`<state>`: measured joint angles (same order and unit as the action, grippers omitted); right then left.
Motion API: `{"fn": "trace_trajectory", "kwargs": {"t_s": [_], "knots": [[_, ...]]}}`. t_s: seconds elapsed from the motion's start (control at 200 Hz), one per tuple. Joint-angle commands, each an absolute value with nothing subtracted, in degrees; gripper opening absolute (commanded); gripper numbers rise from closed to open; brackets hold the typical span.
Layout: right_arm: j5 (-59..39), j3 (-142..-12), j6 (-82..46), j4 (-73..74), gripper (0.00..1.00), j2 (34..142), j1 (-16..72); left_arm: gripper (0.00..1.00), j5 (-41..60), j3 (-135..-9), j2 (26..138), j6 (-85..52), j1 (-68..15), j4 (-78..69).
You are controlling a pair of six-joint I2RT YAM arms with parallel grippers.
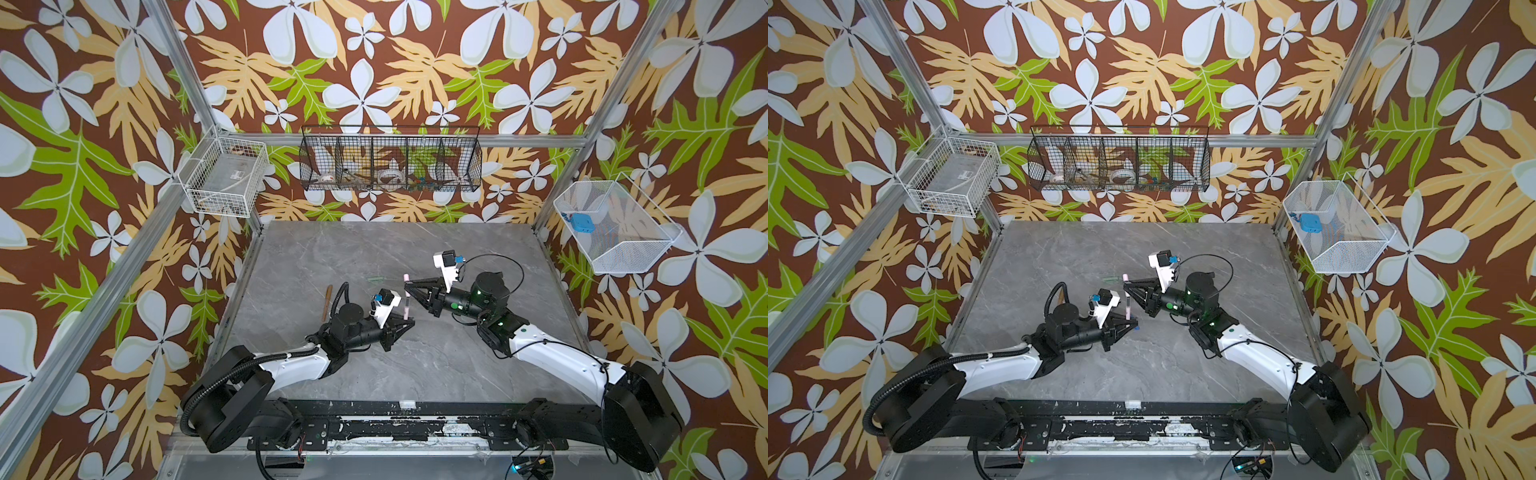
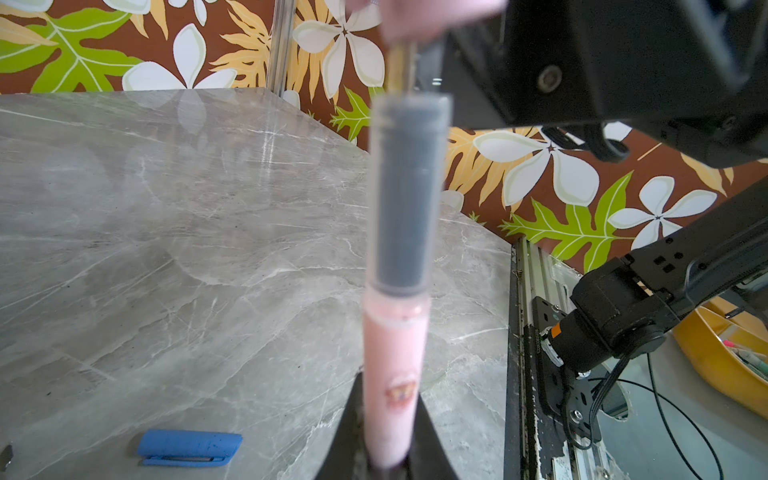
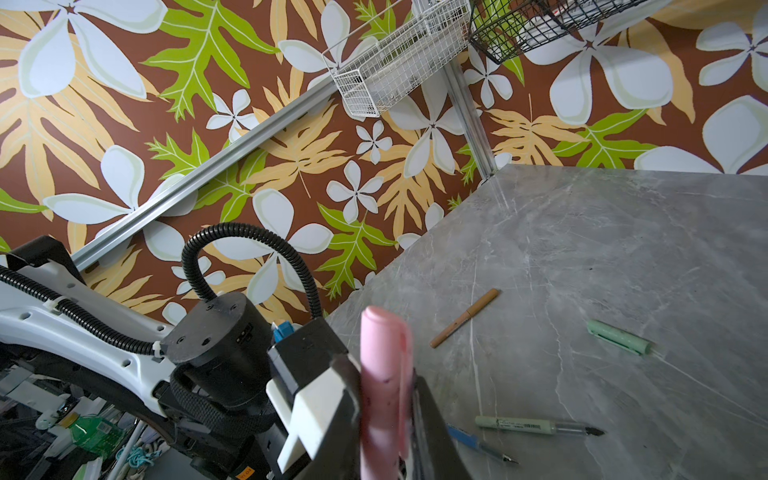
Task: Insert the pens into the pen caps
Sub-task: 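Align the pink cap above the pen nib held by the left gripper, then push the pink cap down onto the pen nib with the right gripper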
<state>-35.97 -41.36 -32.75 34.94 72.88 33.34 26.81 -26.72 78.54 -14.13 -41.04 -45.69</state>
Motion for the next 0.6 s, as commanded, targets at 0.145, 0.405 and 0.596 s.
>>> {"fn": "trace_trajectory", "kwargs": {"t_s": [0.145, 0.405, 0.596], "knots": [[-35.4, -40.0, -32.2, 36.3, 0.2, 72.6, 33.6, 0.0, 25.9, -26.9, 78.0, -14.8, -41.1, -48.3], [-34.5, -40.7, -29.9, 33.8, 0.2, 73.0, 34.7, 0.0, 25.6, -27.2, 77.1, -14.6, -41.1, -47.9], [-32.9, -40.0, -28.6, 32.5, 0.2, 72.0, 34.7, 0.0, 25.2, -27.3, 76.7, -14.8, -41.1, -48.3]]}}
